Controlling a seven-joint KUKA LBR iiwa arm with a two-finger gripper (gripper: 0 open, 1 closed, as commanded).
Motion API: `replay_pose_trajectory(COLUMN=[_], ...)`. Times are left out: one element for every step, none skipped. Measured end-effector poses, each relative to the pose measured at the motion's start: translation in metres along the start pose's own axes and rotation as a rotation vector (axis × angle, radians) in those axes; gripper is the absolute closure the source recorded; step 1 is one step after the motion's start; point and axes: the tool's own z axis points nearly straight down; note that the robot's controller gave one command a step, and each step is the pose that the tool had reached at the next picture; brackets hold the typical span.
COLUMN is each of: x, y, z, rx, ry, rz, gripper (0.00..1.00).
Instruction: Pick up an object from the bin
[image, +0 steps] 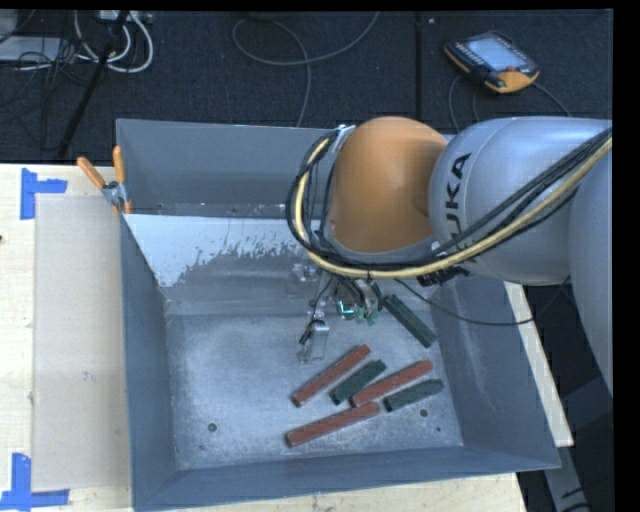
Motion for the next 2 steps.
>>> replay_pose_trajectory(x=[-0.002,0.008], y=[0.000,-0.013], z=[-0.004,0.014], rx=[-0.001,-0.001], ry=[-0.007,-0.016], rz=[0.002,-0.083], gripper=[0.00,0.00])
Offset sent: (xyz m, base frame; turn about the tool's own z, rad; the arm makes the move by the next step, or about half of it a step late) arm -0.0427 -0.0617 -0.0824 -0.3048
